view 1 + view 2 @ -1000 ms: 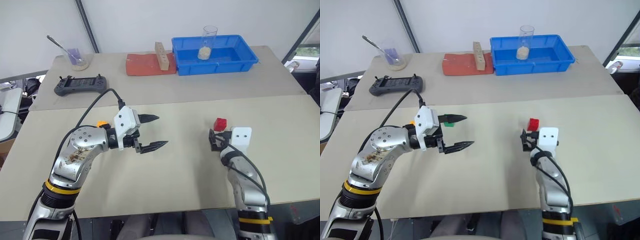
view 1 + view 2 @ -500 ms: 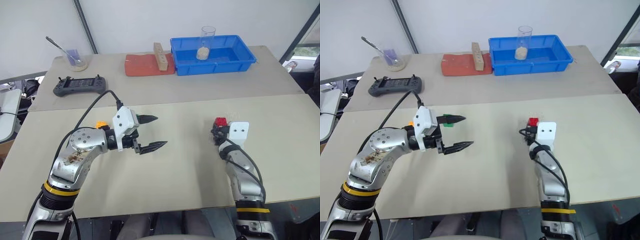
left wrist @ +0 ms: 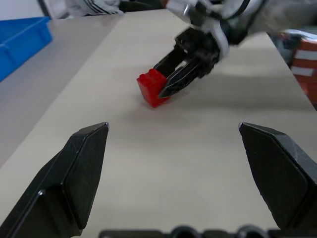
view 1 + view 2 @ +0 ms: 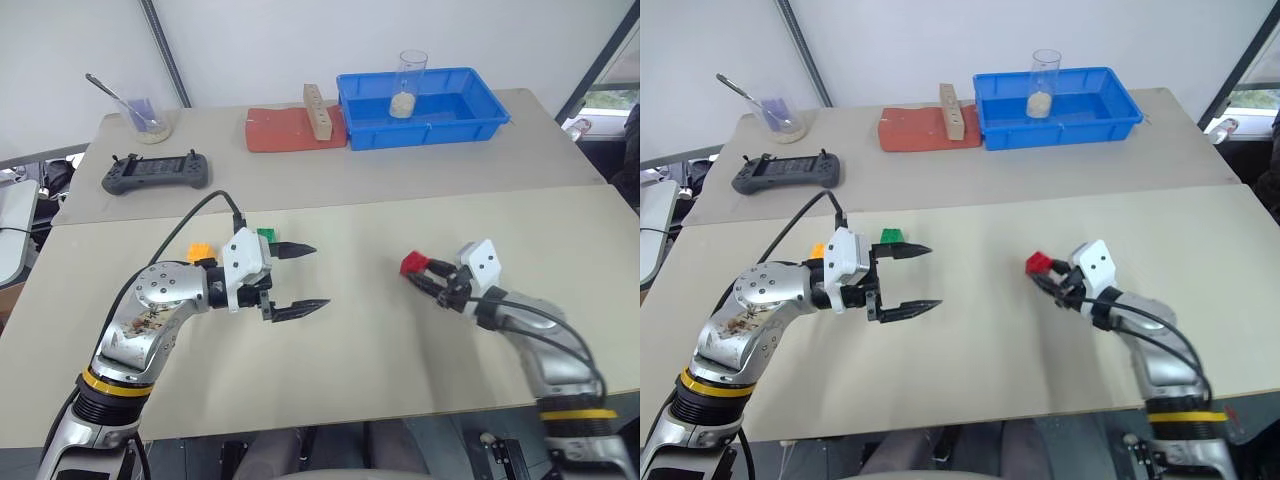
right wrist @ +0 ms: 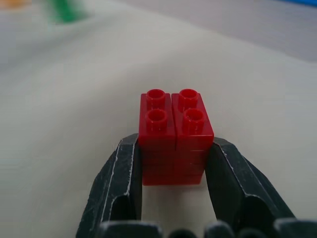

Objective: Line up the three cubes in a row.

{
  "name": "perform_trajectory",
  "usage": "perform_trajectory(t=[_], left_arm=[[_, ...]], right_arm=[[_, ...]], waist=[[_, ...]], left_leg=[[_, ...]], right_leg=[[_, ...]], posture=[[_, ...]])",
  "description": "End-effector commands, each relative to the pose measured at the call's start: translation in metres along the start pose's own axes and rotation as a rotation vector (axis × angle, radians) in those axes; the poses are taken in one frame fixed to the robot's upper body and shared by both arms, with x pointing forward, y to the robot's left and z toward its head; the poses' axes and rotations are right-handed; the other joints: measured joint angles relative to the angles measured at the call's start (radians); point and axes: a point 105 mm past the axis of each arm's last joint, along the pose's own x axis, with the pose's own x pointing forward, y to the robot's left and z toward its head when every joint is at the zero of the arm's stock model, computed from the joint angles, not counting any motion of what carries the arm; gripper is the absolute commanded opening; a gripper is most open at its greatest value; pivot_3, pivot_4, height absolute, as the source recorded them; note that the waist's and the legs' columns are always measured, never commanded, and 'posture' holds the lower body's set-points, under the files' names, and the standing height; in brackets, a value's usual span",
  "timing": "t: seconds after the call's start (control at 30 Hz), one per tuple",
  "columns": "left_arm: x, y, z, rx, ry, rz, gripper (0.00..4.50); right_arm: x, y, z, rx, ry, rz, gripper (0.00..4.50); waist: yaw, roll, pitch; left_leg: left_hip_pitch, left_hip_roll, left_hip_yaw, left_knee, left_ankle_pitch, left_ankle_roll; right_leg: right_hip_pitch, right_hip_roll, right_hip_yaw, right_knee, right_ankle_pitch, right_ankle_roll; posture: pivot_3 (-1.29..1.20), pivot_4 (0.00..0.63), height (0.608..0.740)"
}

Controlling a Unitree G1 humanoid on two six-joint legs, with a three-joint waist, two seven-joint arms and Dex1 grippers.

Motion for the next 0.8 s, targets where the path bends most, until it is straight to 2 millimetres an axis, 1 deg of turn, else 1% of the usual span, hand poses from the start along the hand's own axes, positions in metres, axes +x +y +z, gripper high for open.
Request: perform_trajectory(t=[0.03, 0.1, 0.17, 0.3, 0.57, 0.7, 0.77, 0.8], left_arm=[[-0.003, -0.008, -0.005, 0.056, 0.016, -0.080, 4.50], [-0.004, -0.013, -0.007, 0.062, 0.016, -0.104, 4.50], [-0.004, -0.016, -0.007, 0.065, 0.015, -0.119, 4.50], [-0.005, -0.024, -0.009, 0.061, 0.016, -0.132, 4.50], [-0.006, -0.032, -0.011, 0.037, 0.028, -0.134, 4.50], [-0.006, -0.035, -0.011, 0.030, 0.030, -0.136, 4.50], [-0.006, -0.036, -0.011, 0.026, 0.030, -0.139, 4.50], [-0.005, -0.036, -0.010, 0.025, 0.030, -0.140, 4.50]], right_arm=[[0.001, 0.023, 0.015, -0.107, -0.035, 0.329, 1.41], [0.003, 0.032, 0.010, -0.176, -0.013, 0.466, 1.41], [0.005, 0.035, 0.006, -0.221, -0.001, 0.532, 1.41], [0.008, 0.026, -0.006, -0.268, 0.067, 0.636, 1.41], [0.014, 0.003, -0.008, -0.308, 0.142, 0.649, 1.41], [0.012, -0.003, -0.013, -0.307, 0.178, 0.647, 1.41], [0.010, -0.005, -0.015, -0.310, 0.200, 0.647, 2.47], [0.009, -0.006, -0.016, -0.308, 0.206, 0.645, 2.73]], waist=[[-0.001, 0.000, 0.000], [0.001, -0.001, 0.000], [0.001, -0.001, 0.000], [0.002, -0.001, 0.001], [0.004, -0.001, 0.001], [0.005, -0.001, 0.001], [0.006, -0.001, 0.001], [0.009, -0.001, 0.001]], left_leg=[[0.000, 0.001, 0.000, 0.001, 0.000, 0.000], [0.000, 0.002, 0.000, 0.001, -0.001, 0.000], [0.000, 0.004, 0.000, 0.002, -0.003, 0.000], [0.000, 0.004, 0.001, 0.003, -0.004, 0.000], [0.001, 0.006, 0.001, 0.003, -0.004, -0.002], [0.001, 0.007, 0.001, 0.003, -0.005, -0.002], [0.001, 0.007, 0.001, 0.003, -0.005, -0.002], [0.001, 0.007, 0.001, 0.003, -0.005, -0.002]], right_leg=[[0.000, 0.001, 0.000, -0.001, 0.000, 0.000], [0.001, 0.002, 0.000, -0.002, 0.000, 0.000], [0.002, 0.003, 0.000, -0.004, 0.001, -0.001], [0.001, 0.004, 0.000, -0.004, 0.002, -0.002], [0.001, 0.006, 0.000, -0.004, 0.003, -0.005], [0.001, 0.006, 0.000, -0.004, 0.003, -0.005], [0.002, 0.006, 0.000, -0.004, 0.003, -0.005], [0.002, 0.006, 0.000, -0.004, 0.003, -0.005]], posture=[[0.00, 0.150, 0.740], [0.00, 0.150, 0.740], [0.00, 0.150, 0.740], [0.00, 0.150, 0.740], [0.00, 0.150, 0.740], [0.00, 0.150, 0.740], [0.00, 0.150, 0.740], [0.00, 0.150, 0.740]])
